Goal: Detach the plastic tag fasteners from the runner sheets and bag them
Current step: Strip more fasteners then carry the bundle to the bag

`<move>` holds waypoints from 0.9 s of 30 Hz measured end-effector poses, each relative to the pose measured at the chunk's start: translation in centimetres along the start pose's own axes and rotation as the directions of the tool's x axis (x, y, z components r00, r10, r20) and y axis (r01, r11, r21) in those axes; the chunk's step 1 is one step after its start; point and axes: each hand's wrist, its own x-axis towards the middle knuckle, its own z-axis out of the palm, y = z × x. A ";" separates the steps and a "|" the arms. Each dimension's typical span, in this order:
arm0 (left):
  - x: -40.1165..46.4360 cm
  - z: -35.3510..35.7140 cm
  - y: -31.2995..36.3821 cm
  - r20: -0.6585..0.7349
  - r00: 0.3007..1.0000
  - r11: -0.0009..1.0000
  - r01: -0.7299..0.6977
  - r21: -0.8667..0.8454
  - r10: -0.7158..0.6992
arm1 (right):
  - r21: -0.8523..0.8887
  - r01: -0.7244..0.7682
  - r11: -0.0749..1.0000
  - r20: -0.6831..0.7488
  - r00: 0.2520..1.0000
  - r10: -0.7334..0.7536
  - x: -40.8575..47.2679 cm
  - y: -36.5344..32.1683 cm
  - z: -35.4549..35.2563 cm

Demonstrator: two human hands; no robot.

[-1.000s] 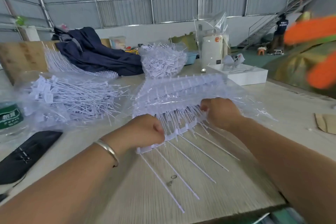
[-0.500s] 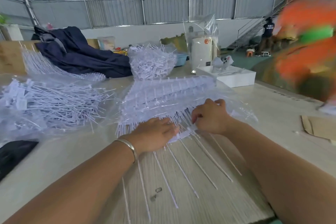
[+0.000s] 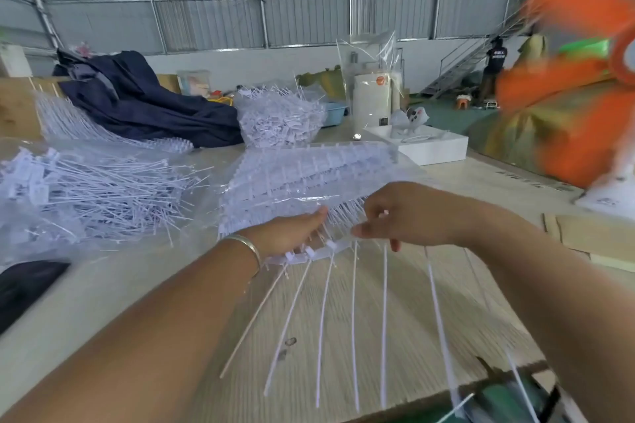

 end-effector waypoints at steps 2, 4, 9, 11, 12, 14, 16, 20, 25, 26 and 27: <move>-1.1 -1.3 0.2 0.010 1.000 0.997 -0.018 -0.075 0.019 | 0.113 0.018 0.993 0.004 1.000 -0.019 -1.2 -0.1 -1.4; -2.0 -2.3 0.1 -0.075 0.994 0.993 -0.086 -0.075 0.081 | 0.189 0.070 0.979 -0.026 0.997 -0.066 -1.9 -0.1 -2.6; -4.9 -5.2 0.1 -0.208 0.969 0.954 -0.182 -0.237 0.133 | 0.090 0.156 0.984 -0.137 0.980 -0.143 -1.0 0.3 -3.7; -6.7 -6.9 -0.2 -0.105 0.983 0.932 -0.175 -0.317 0.149 | -0.064 0.154 0.986 -0.162 0.973 -0.162 0.1 0.5 -4.0; -7.4 -7.8 -0.6 -0.070 0.983 0.939 -0.185 -0.290 0.172 | -0.136 0.135 0.982 -0.180 0.971 -0.158 0.7 0.6 -4.1; -8.4 -9.5 -1.3 -0.006 0.974 0.951 -0.221 -0.215 0.226 | -0.249 0.080 0.965 -0.232 0.963 -0.139 1.9 1.0 -4.6; -9.0 -10.9 -2.0 -0.021 0.964 0.926 -0.262 -0.270 0.267 | -0.319 0.008 0.948 -0.275 0.956 -0.101 3.2 1.2 -4.9; -8.4 -11.2 -2.5 -0.142 0.962 0.912 -0.267 -0.312 0.233 | -0.560 -0.143 0.816 -0.303 0.952 -0.041 6.1 1.2 -3.3; -6.0 -7.1 -2.6 -0.180 0.957 0.933 -0.265 -0.243 0.226 | -0.268 0.010 0.963 -0.272 0.958 -0.086 8.9 -0.9 2.0; -5.7 -6.2 -2.6 -0.188 0.955 0.929 -0.273 -0.251 0.230 | -0.109 0.070 0.992 -0.211 0.973 -0.092 9.2 -1.4 3.3; -5.5 -5.5 -2.7 -0.193 0.954 0.921 -0.276 -0.274 0.228 | 0.042 0.114 0.993 -0.152 0.983 -0.106 9.4 -1.8 4.5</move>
